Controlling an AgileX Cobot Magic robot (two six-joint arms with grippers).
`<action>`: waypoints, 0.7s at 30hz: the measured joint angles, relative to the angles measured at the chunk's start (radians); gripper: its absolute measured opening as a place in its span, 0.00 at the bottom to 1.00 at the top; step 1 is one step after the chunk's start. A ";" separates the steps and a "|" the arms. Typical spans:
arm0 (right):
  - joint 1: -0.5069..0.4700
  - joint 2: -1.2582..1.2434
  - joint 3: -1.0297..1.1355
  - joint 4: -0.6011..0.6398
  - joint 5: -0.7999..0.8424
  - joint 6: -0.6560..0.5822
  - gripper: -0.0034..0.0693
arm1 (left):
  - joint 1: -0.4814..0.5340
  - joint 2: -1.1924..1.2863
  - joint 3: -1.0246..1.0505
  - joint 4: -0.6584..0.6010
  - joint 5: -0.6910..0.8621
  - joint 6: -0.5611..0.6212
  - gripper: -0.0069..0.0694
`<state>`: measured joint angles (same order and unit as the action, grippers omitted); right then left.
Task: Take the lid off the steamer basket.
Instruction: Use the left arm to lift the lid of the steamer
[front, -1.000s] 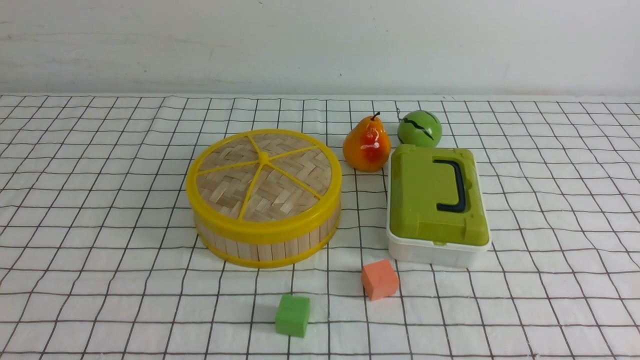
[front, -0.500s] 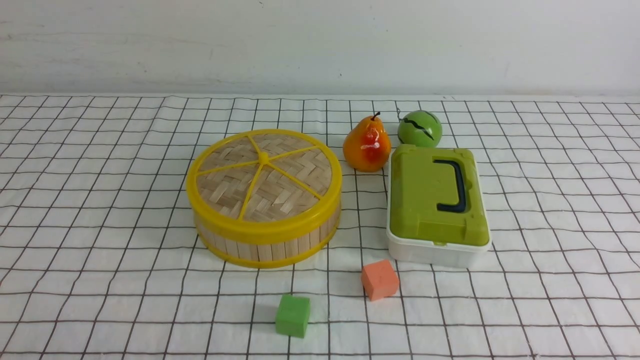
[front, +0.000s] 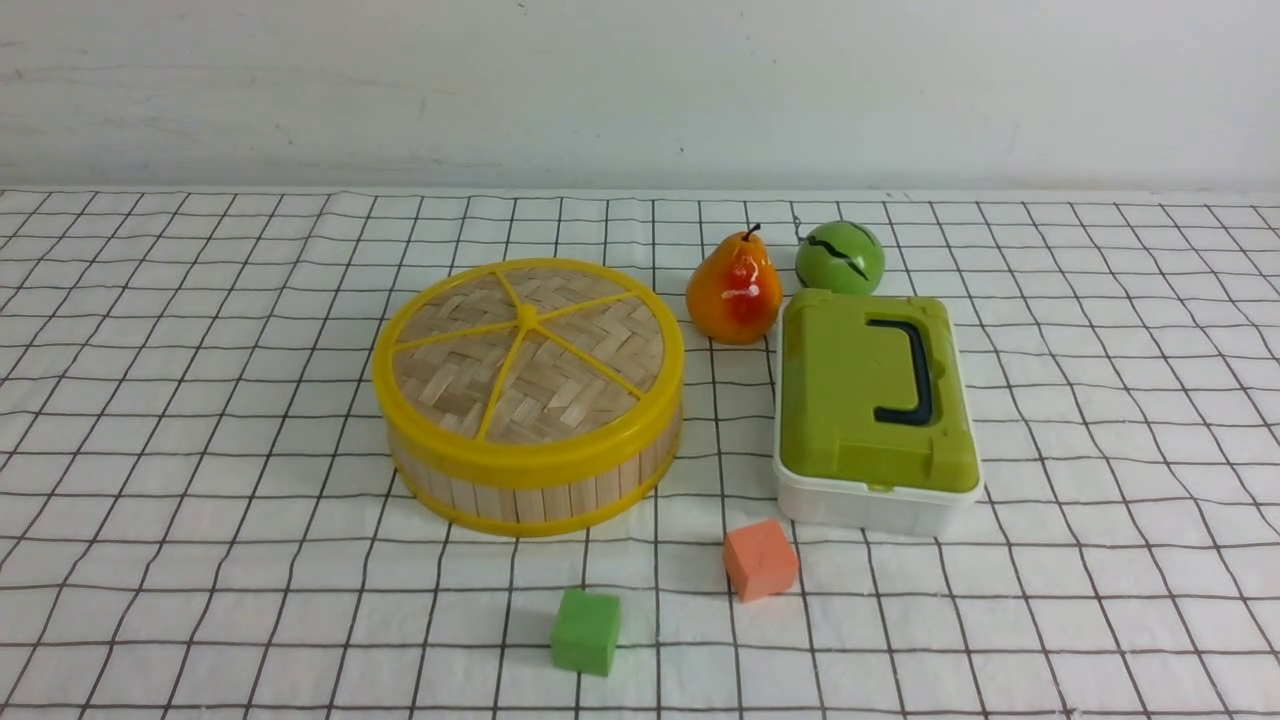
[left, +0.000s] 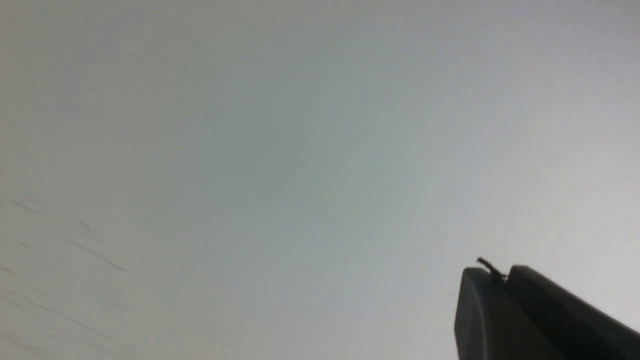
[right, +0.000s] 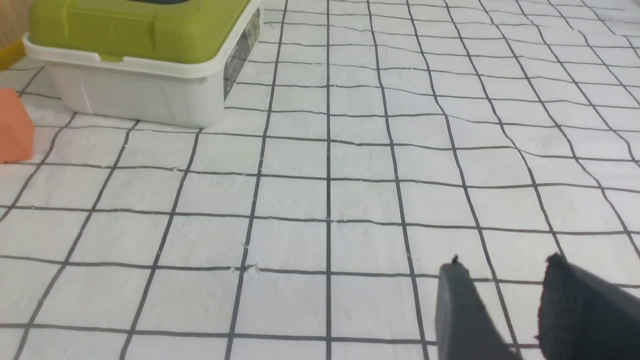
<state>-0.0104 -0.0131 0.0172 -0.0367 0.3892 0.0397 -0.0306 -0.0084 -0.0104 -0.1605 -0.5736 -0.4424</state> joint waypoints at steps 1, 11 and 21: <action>0.000 0.000 0.000 0.000 0.000 0.000 0.38 | 0.000 0.001 -0.043 0.009 0.043 -0.048 0.13; 0.000 0.000 0.000 0.000 0.000 0.000 0.38 | 0.000 0.417 -0.624 0.255 0.707 -0.075 0.07; 0.000 0.000 0.000 0.000 0.000 0.001 0.38 | -0.152 0.945 -0.731 0.031 0.859 0.008 0.07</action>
<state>-0.0104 -0.0131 0.0172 -0.0367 0.3892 0.0404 -0.1827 0.9366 -0.7418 -0.1293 0.2854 -0.4340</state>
